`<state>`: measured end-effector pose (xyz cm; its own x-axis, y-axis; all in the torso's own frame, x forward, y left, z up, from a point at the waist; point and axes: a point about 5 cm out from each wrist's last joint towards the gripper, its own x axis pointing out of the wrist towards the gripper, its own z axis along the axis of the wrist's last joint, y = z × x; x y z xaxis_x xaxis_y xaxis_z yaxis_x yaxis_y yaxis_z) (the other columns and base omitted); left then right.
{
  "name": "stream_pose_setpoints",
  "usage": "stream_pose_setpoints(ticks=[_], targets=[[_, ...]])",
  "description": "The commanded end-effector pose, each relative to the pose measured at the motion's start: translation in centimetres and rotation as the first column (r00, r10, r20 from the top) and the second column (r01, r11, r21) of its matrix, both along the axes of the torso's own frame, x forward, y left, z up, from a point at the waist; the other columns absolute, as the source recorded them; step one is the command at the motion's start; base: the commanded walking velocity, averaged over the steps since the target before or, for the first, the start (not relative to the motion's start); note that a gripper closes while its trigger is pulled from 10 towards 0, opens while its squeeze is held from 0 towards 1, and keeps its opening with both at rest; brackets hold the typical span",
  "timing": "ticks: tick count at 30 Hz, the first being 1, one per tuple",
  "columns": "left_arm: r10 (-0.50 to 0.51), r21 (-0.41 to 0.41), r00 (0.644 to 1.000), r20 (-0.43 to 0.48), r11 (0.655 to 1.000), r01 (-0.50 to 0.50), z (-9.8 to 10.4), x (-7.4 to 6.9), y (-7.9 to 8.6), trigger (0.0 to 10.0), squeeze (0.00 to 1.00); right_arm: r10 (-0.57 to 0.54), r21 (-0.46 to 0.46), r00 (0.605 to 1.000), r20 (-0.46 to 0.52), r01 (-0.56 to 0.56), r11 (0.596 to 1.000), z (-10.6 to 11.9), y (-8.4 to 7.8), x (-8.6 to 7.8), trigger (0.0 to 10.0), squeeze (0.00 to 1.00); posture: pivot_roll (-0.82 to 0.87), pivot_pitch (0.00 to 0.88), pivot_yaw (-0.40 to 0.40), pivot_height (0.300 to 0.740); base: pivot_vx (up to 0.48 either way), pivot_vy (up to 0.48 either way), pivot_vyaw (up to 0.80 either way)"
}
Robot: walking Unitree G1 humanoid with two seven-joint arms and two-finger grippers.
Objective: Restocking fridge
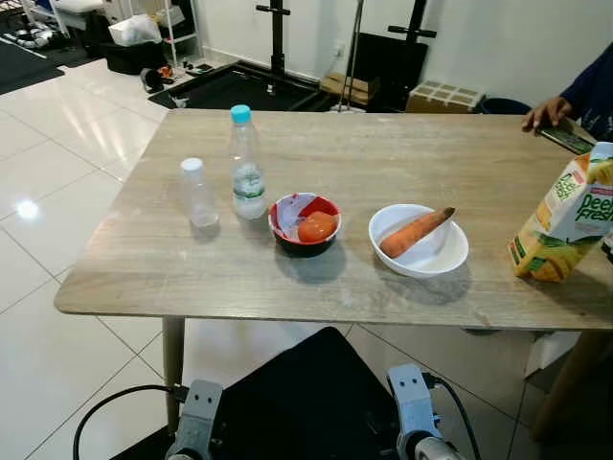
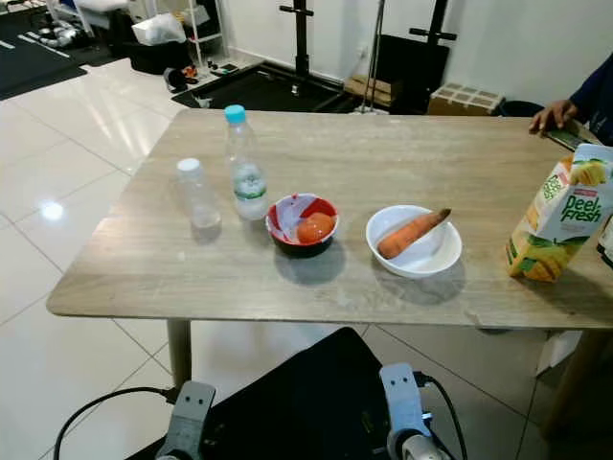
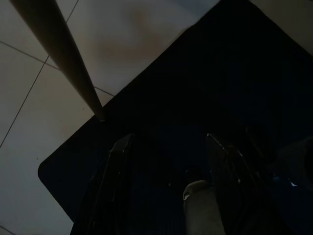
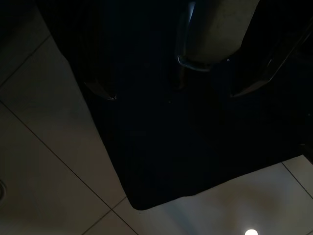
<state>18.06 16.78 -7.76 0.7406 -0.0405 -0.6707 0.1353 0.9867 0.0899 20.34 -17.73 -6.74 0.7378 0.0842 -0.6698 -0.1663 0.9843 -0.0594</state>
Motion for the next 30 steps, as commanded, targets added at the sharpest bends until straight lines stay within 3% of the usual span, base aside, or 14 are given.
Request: stream_pose_setpoints(ticks=[1,3,5,7,9,12,14,17,18,21,26,27,28,30], targets=[[-0.003,-0.014,1.000,-0.012,1.000,0.002,-0.2,-0.4,-0.5,10.0,0.00,-0.019,0.007,1.000,-0.005,0.019,1.000,-0.1,-0.4,-0.3,10.0,0.28,-0.16,0.044,0.000,0.740,0.000,0.000,0.00],[-0.003,-0.014,1.000,-0.012,1.000,0.002,-0.2,-0.4,-0.5,10.0,0.00,-0.019,0.007,1.000,-0.005,0.019,1.000,-0.1,-0.4,-0.3,10.0,0.28,-0.16,0.044,0.000,0.740,0.000,0.000,0.00],[-0.003,-0.025,1.000,-0.014,1.000,0.003,-0.3,-0.6,-0.8,10.0,0.00,-0.109,0.057,0.994,0.023,0.107,0.993,0.2,-0.9,0.0,10.0,0.29,-0.16,0.034,-0.001,0.740,0.000,0.000,0.00],[0.000,-0.030,1.000,0.006,1.000,0.000,-0.2,-0.5,-0.6,10.0,0.00,-0.217,0.200,0.975,0.056,0.202,0.959,0.8,-1.0,0.9,10.0,0.32,-0.16,0.050,0.005,0.740,0.000,0.000,0.00],[0.002,-0.045,1.000,0.013,0.999,-0.001,-0.1,-0.7,-0.2,10.0,0.00,-0.243,0.302,0.964,0.105,0.202,0.932,1.5,-1.0,1.4,10.0,0.37,-0.16,0.034,0.015,0.740,0.000,0.000,0.00],[-0.057,-0.037,0.997,0.049,0.998,0.059,0.1,-0.8,0.0,10.0,0.00,-0.285,0.316,0.937,0.201,0.213,0.924,2.4,-1.8,2.1,10.0,0.37,-0.15,0.044,0.009,0.740,0.000,0.000,0.00],[-0.078,-0.034,0.989,0.128,0.996,0.083,0.8,-0.5,0.5,10.0,0.00,-0.133,0.333,0.984,0.121,0.086,0.939,1.9,-1.2,1.7,10.0,0.31,-0.15,0.031,0.008,0.740,0.000,0.000,0.00],[-0.093,-0.026,0.978,0.187,0.995,0.100,1.5,-0.2,1.1,10.0,0.00,-0.024,0.342,0.993,0.117,-0.017,0.939,1.9,-0.9,1.4,10.0,0.27,-0.15,0.030,0.007,0.740,0.000,0.000,0.00],[-0.100,-0.020,0.972,0.211,0.994,0.107,1.7,-0.1,1.4,10.0,0.00,0.006,0.332,0.990,0.141,-0.053,0.942,2.1,-0.9,1.5,10.0,0.00,-0.15,0.040,0.007,0.740,0.000,0.000,0.00],[-0.110,-0.032,0.959,0.263,0.992,0.123,2.3,-0.3,2.0,10.0,0.00,0.098,0.336,0.978,0.183,-0.156,0.929,2.6,-1.1,1.3,10.0,0.00,-0.16,0.045,0.027,0.740,0.000,0.000,0.00],[-0.179,-0.093,0.917,0.355,0.970,0.226,3.5,-1.3,1.8,10.0,0.00,0.263,0.350,0.911,0.319,-0.371,0.860,4.5,-1.8,0.7,10.0,0.00,-0.16,0.055,0.025,0.740,0.000,0.000,0.00],[-0.179,-0.093,0.917,0.355,0.970,0.226,3.5,-1.3,1.8,10.0,0.00,0.263,0.350,0.911,0.319,-0.371,0.860,4.5,-1.8,0.7,10.0,0.00,-0.16,0.055,0.025,0.740,0.000,0.000,0.00],[-0.207,-0.099,0.902,0.378,0.960,0.262,3.8,-1.6,1.7,10.0,0.00,0.312,0.339,0.881,0.356,-0.433,0.835,5.2,-1.9,0.6,10.0,0.00,-0.17,0.053,0.029,0.740,0.000,0.000,0.00],[-0.273,-0.121,0.834,0.479,0.921,0.371,5.5,-1.8,1.2,10.0,0.00,0.371,0.337,0.809,0.456,-0.542,0.770,7.6,-2.0,0.7,10.0,0.00,-0.17,0.058,0.029,0.740,0.000,0.000,0.00]])
